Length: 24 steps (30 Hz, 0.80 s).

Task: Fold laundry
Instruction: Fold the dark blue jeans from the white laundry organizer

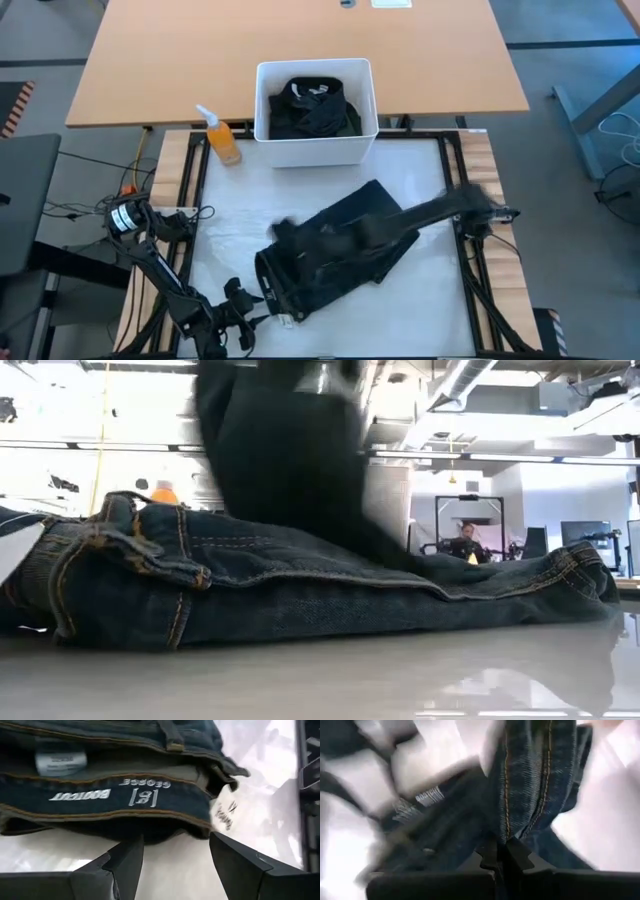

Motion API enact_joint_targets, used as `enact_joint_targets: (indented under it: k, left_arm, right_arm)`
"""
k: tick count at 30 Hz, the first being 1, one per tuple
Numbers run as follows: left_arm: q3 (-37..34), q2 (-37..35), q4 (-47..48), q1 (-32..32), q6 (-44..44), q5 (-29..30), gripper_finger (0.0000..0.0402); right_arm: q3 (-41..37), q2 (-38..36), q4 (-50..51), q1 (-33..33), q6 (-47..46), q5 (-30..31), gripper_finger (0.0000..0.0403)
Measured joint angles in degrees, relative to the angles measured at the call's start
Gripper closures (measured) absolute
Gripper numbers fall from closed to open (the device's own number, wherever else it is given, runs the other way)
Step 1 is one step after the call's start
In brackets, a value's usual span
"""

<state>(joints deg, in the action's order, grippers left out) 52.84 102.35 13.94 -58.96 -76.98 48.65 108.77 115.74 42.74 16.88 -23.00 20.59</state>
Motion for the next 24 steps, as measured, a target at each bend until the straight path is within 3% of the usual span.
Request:
enact_joint_targets:
  k: [5, 9, 17, 24]
  left_arm:
    - [0.0, 0.0, -1.6, 0.1, 0.2, -1.7, 0.0185]
    - [0.0, 0.0, -1.5, 0.1, -0.3, -3.3, 0.0185]
    - [0.0, 0.0, 0.4, 0.5, -0.3, -3.2, 0.0185]
    - [0.0, 0.0, 0.8, 1.6, -0.5, -3.3, 0.0185]
  right_arm:
    - [4.2, 12.6, -9.0, -1.0, -1.0, -10.3, 0.0375]
    - [6.5, 17.9, -8.2, -1.0, -0.7, -11.9, 0.0356]
    - [8.1, 12.6, -4.7, -2.0, 3.8, -21.2, 0.0299]
    - [8.4, 0.2, 3.2, -1.5, 9.8, -22.1, 0.0263]
